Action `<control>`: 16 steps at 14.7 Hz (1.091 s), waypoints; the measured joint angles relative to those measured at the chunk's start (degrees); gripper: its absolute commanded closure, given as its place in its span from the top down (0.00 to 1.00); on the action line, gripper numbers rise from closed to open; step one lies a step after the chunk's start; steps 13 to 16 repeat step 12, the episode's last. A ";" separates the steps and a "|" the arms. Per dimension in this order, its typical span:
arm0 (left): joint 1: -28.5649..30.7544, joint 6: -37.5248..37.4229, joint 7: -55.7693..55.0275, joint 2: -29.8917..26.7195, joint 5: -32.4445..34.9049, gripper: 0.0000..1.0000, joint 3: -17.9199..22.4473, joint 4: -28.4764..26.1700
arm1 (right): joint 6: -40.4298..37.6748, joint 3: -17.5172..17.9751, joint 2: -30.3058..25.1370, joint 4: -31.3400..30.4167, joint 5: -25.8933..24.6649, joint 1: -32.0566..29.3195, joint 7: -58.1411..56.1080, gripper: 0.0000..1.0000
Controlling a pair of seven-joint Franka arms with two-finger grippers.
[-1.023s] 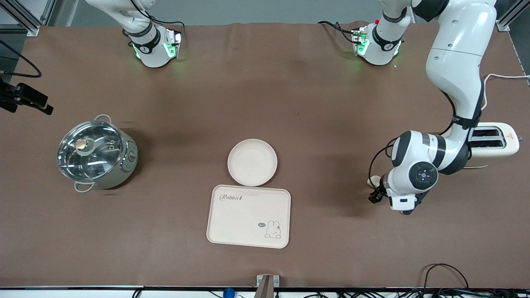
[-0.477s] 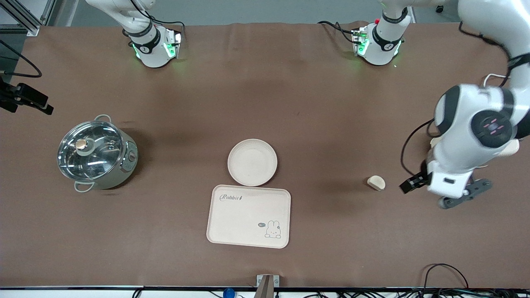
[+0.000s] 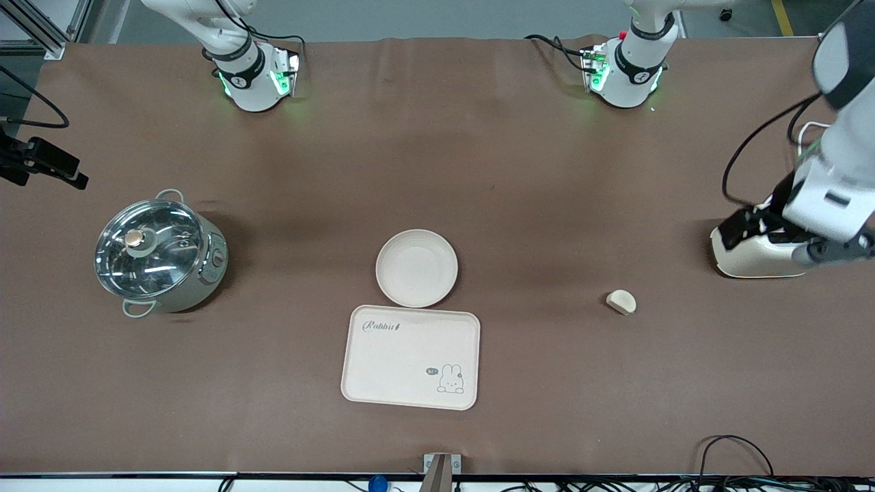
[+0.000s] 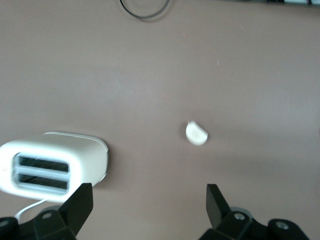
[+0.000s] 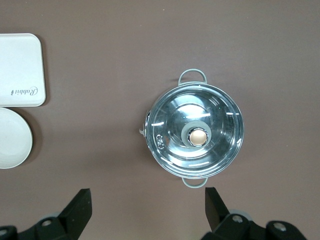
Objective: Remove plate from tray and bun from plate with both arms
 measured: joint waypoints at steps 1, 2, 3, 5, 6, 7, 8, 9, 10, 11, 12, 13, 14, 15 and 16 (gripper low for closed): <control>-0.02 -2.32 1.95 -1.85 -0.35 1.00 -0.08 -0.02 | 0.00 0.00 0.00 -0.01 0.00 0.00 0.00 1.00; -0.03 -4.42 3.28 -3.42 -0.97 1.00 -0.11 -0.05 | 0.00 0.00 0.00 -0.02 0.00 0.00 0.00 1.00; -0.04 -5.98 4.24 -4.83 -1.80 1.00 -0.11 -0.14 | -0.03 0.00 0.00 -0.04 0.00 0.00 0.00 1.00; -0.16 -8.19 5.64 -7.43 -3.66 1.00 -0.10 -0.64 | -0.05 0.00 0.01 -0.08 0.00 0.00 0.00 1.00; -0.23 -9.51 6.21 -8.83 -5.02 1.00 -0.09 -1.30 | -0.05 0.00 0.01 -0.08 0.00 0.00 0.00 1.00; -0.30 -10.44 6.42 -10.28 -6.11 1.00 -0.09 -2.31 | -0.05 0.00 0.01 -0.08 0.00 0.00 0.00 1.00; -0.36 -10.99 6.47 -11.53 -6.64 1.00 -0.09 -3.31 | -0.05 0.00 0.01 -0.09 0.00 -0.01 0.00 1.00; -0.37 -11.63 6.48 -12.49 -6.85 1.00 -0.08 -4.16 | -0.05 0.00 0.01 -0.09 0.00 -0.01 0.00 1.00; -0.37 -12.16 6.65 -12.99 -6.94 1.00 -0.03 -4.66 | -0.05 0.00 0.01 -0.10 0.00 -0.01 0.00 1.00; -0.35 -12.42 7.17 -13.05 -6.96 1.00 0.03 -4.77 | -0.05 0.00 0.01 -0.10 0.00 -0.01 0.00 1.00; -0.29 -12.43 7.65 -12.89 -6.96 1.00 0.10 -4.76 | -0.05 0.00 0.01 -0.10 0.00 -0.01 0.00 1.00; -0.29 -12.43 7.65 -12.89 -6.96 1.00 0.10 -4.76 | -0.05 0.00 0.01 -0.10 0.00 -0.01 0.00 1.00; -0.29 -12.43 7.65 -12.89 -6.96 1.00 0.10 -4.76 | -0.05 0.00 0.01 -0.10 0.00 -0.01 0.00 1.00; -0.29 -12.43 7.65 -12.89 -6.96 1.00 0.10 -4.76 | -0.05 0.00 0.01 -0.10 0.00 -0.01 0.00 1.00; -0.29 -12.43 7.65 -12.89 -6.96 1.00 0.10 -4.76 | -0.05 0.00 0.01 -0.10 0.00 -0.01 0.00 1.00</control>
